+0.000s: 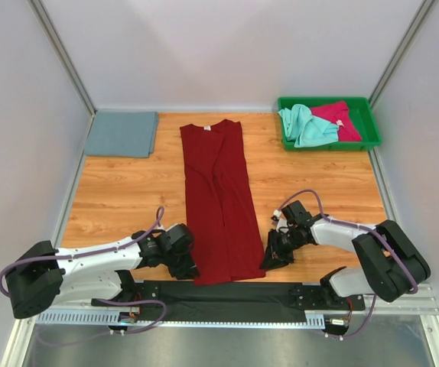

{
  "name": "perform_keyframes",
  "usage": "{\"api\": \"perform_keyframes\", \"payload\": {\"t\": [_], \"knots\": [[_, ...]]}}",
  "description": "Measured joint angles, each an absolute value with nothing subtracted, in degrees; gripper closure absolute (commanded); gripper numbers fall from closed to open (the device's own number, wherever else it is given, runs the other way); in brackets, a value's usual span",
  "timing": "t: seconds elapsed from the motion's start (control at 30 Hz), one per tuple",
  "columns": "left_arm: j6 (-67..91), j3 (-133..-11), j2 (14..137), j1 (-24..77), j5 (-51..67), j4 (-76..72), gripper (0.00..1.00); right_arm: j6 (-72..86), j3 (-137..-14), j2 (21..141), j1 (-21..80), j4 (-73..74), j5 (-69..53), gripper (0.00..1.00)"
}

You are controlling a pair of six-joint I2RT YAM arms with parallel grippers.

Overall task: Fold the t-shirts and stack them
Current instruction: Fold the tshirt

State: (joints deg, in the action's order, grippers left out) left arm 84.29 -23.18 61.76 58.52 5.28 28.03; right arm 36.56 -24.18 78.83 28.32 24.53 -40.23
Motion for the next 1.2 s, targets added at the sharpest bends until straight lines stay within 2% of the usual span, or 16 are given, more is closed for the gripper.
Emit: {"api": "perform_keyframes", "payload": {"t": [0.07,0.1,0.13,0.27,0.37,0.5,0.67,0.83,0.97,1.2], "knots": [[84.29,-23.05,61.76,58.52,5.21,28.01,0.85,36.88,-23.66,79.07,28.32,23.62,-40.23,0.87],[84.49,-22.92,61.71,58.52,5.15,28.03,0.91,37.04,-23.44,79.15,28.32,23.24,-40.38,0.94],[84.51,-22.87,61.58,58.52,4.95,28.08,1.0,37.15,-23.22,79.22,28.32,22.94,-40.36,0.97],[83.09,-24.05,60.8,58.52,2.96,31.44,1.0,37.28,-23.42,78.87,28.32,23.64,-39.86,1.0],[80.2,-29.23,61.14,57.78,0.01,37.43,1.0,36.99,-26.26,77.28,28.36,27.44,-36.88,1.0],[73.69,-39.03,62.78,51.55,-2.24,41.47,1.0,35.55,-37.65,78.85,27.79,33.41,-34.24,1.0],[64.51,-47.59,67.72,40.23,-2.98,42.92,1.0,32.91,-54.92,88.6,25.45,36.25,-32.75,1.0],[55.42,-57.21,79.53,29.71,-0.82,42.81,1.0,30.89,-69.54,101.73,21.89,39.68,-32.56,1.0],[50.96,-63.81,87.61,25.54,0.69,42.04,1.0,29.43,-82.98,111.83,20.29,43.59,-33.1,1.0],[46.7,-70.65,96.57,22.15,3.27,41.45,1.0,28.34,-94.37,120.7,18.65,47.83,-34.68,1.0]]}}
